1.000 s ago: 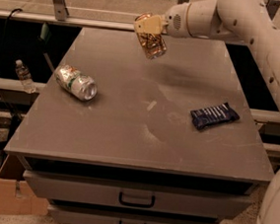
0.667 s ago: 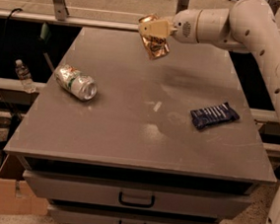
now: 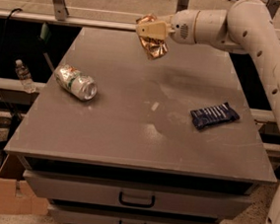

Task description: Place orange can upright

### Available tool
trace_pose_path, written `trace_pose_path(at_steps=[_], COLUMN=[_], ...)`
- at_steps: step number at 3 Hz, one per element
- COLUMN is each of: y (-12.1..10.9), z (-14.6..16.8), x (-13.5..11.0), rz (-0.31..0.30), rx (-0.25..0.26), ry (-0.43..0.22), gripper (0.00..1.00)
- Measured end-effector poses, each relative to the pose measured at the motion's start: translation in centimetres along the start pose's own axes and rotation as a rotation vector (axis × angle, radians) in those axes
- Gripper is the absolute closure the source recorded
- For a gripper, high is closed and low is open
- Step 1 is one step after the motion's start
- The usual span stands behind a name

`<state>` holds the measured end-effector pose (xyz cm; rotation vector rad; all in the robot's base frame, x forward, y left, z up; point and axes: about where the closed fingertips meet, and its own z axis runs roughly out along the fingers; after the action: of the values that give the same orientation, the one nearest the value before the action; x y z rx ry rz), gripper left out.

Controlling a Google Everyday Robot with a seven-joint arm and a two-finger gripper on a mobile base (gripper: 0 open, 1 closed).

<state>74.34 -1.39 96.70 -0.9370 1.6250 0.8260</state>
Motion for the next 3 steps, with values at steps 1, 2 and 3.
trace_pose_path(at_steps=[1,2,3], y=[0.4,1.2,1.5], z=[-0.4,-2.5,-6.1], x=[0.5,1.9,2.8], rz=[0.014,0.009,-0.043], rx=[-0.043,-0.088,-0.105], ry=[-0.028,-0.059,-0.071], gripper=[1.0,1.0,1.0])
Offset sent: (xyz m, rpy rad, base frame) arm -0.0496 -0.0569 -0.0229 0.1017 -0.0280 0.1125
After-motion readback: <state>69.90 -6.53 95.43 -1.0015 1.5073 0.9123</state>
